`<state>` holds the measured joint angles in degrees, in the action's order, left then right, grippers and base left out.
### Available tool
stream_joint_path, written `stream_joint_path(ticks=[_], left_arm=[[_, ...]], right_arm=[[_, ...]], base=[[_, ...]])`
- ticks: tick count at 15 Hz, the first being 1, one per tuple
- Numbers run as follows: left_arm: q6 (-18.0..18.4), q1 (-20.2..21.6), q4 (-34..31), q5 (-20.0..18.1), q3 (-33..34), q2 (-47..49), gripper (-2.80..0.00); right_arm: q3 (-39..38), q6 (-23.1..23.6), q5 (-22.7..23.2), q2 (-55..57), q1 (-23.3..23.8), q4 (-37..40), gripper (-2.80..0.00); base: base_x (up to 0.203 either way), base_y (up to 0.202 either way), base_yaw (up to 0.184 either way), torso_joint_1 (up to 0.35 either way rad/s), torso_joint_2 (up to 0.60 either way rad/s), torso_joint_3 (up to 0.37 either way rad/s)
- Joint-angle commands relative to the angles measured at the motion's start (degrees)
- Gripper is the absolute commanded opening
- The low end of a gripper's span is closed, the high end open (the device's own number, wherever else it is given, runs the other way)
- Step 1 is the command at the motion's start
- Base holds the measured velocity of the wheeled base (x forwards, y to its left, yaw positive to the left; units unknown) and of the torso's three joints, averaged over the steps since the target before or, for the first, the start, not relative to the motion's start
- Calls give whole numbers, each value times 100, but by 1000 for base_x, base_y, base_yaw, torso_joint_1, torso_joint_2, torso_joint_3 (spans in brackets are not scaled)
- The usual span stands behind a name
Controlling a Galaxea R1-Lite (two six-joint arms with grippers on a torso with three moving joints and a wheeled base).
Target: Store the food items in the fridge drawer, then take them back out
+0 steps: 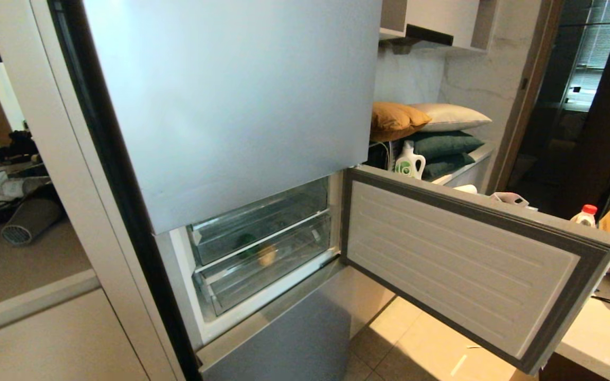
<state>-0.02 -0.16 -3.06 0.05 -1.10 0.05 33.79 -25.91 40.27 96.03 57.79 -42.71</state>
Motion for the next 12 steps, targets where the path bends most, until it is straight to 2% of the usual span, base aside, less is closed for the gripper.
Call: stream_joint_path(ticks=[1, 5, 12], left_arm=[[-4, -2, -2, -5, -1, 1, -280], [0, -2, -2, -1, -3, 4, -280], [1, -2, -2, 4, -2, 3, -280]], right_arm=[[189, -220, 34, 616, -308, -468, -280], [509, -408, 6, 1232, -571, -1124, -280], [650, -920, -1, 1791, -1104, -1625, -280]], base=[[0, 0, 0, 0, 0, 0], [0, 0, 0, 0, 0, 0], [0, 0, 0, 0, 0, 0]])
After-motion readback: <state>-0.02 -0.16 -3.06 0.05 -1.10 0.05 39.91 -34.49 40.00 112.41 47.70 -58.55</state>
